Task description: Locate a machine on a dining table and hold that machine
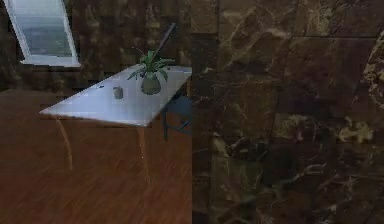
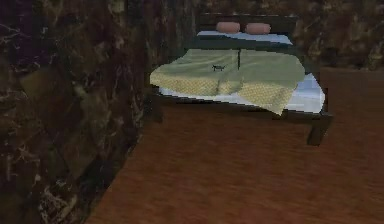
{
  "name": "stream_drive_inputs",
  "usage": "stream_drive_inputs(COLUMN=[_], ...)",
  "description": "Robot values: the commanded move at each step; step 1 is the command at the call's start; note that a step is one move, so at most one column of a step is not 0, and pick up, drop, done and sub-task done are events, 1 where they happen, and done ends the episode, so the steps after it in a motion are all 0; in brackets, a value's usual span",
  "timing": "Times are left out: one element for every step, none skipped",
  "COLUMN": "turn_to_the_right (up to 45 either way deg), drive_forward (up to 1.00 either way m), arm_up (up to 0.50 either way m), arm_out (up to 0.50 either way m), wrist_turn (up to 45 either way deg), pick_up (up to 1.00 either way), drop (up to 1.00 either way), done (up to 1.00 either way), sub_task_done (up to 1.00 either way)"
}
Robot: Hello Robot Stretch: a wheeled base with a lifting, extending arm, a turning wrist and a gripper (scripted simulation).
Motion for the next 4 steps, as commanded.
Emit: stream_drive_inputs(turn_to_the_right=[-6.0, 0.0, -45.0, -15.0], drive_forward=[0.00, 0.50, 0.00, 0.00], arm_up=[0.00, 0.00, 0.00, 0.00], arm_out=[0.00, 0.00, 0.00, 0.00], wrist_turn=[0.0, 0.0, 0.0, 0.0], pick_up=[0.00, 0.00, 0.00, 0.00], drop=[0.00, 0.00, 0.00, 0.00], done=[0.00, 0.00, 0.00, 0.00], sub_task_done=[0.00, 0.00, 0.00, 0.00])
